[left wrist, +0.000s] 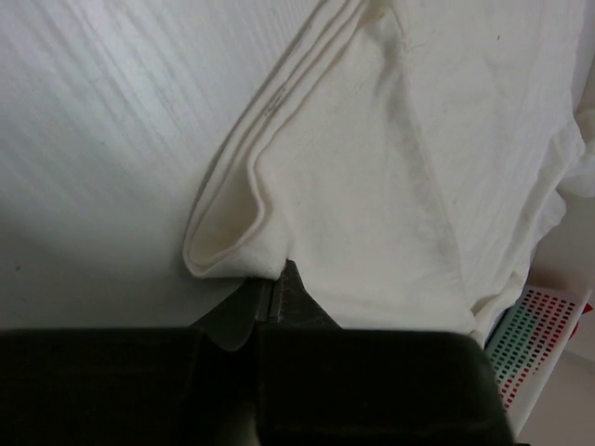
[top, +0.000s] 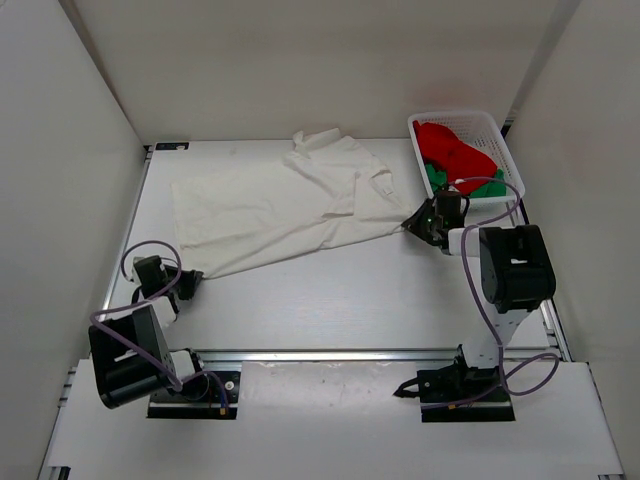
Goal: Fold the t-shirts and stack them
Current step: Fold the flattened tshirt in 1/3 of the way
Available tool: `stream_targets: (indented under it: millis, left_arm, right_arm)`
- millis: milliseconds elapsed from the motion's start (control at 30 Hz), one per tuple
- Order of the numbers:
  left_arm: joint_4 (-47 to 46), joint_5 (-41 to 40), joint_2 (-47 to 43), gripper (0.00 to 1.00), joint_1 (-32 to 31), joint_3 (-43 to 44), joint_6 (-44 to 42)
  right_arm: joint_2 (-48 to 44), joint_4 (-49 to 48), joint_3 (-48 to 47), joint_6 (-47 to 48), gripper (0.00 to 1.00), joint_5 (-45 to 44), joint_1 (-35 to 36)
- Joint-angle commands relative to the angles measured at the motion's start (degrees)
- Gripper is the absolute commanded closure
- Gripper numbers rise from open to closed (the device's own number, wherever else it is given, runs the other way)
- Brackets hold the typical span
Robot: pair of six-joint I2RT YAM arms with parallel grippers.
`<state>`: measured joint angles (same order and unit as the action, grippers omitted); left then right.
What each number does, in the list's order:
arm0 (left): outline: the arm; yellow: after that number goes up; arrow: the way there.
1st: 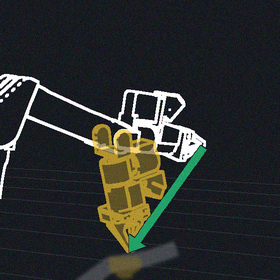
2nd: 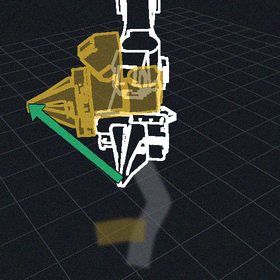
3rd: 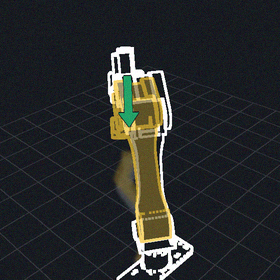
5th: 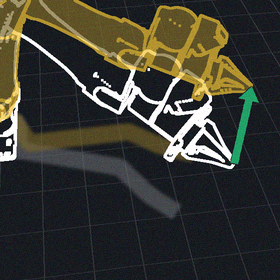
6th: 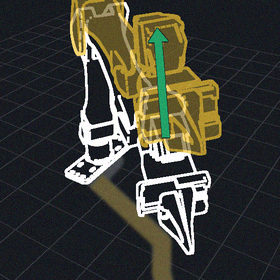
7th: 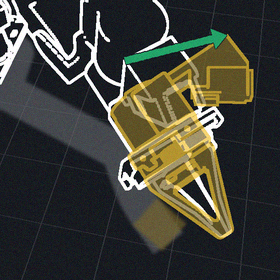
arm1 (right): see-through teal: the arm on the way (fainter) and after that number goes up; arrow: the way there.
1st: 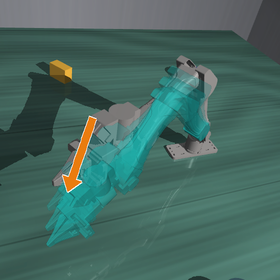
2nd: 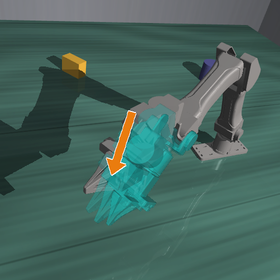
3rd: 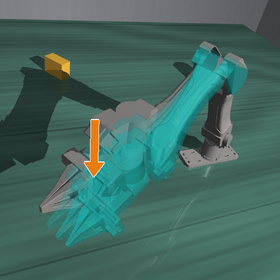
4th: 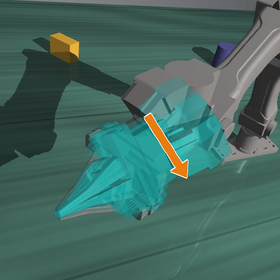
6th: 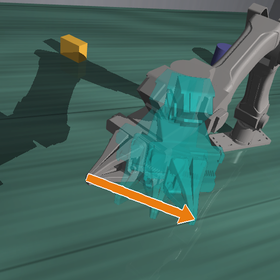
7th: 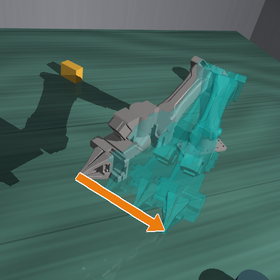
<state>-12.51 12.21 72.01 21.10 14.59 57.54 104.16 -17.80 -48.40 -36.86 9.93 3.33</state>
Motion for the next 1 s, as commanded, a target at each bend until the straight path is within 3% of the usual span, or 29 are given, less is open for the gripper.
stream_targets:
  millis: [0,200,400,567,700,800,833,867,900,967]
  left_arm:
    - [2.3,-4.9,2.9,1.00,-1.5,3.9,-1.1]
    - [4.3,-4.5,4.7,1.00,-2.3,8.3,-3.0]
    - [7.8,-2.6,5.0,1.00,-3.7,9.3,-4.7]
    - [14.3,-0.3,-2.9,1.00,-2.0,6.2,-8.5]
    - [22.4,-1.2,-8.0,1.00,-1.1,5.4,-13.7]
    - [28.1,-2.3,-14.5,1.00,-1.0,3.4,-15.3]
    - [28.9,-1.8,-15.8,0.92,-1.1,3.0,-16.0]
    - [29.6,-1.5,-18.0,0.86,0.2,2.4,-16.6]
    - [31.4,-1.7,-19.6,0.71,0.2,2.3,-17.0]
    - [34.4,-2.9,-21.4,0.39,-0.7,4.0,-18.2]
  right_arm:
    - [-1.9,-3.3,0.6,-0.9,1.00,-2.1,0.4]
    - [-12.1,3.2,7.2,-1.6,1.00,-6.3,1.0]
    - [-25.0,9.7,21.5,-4.9,1.00,-4.9,-3.2]
    - [-41.5,17.7,32.8,-5.8,1.00,0.6,-8.2]
    - [-53.1,29.7,35.0,-5.5,1.00,3.7,-13.3]
    - [-60.5,36.8,35.0,-5.4,1.00,1.3,-11.8]
    - [-60.8,37.1,34.8,-5.2,0.98,1.8,-11.2]
    - [-61.7,37.1,35.1,-4.7,0.89,2.6,-11.0]
    - [-61.7,37.4,34.4,-4.1,0.78,2.1,-11.2]
    - [-61.7,39.2,32.1,-1.7,0.65,-0.3,-10.4]
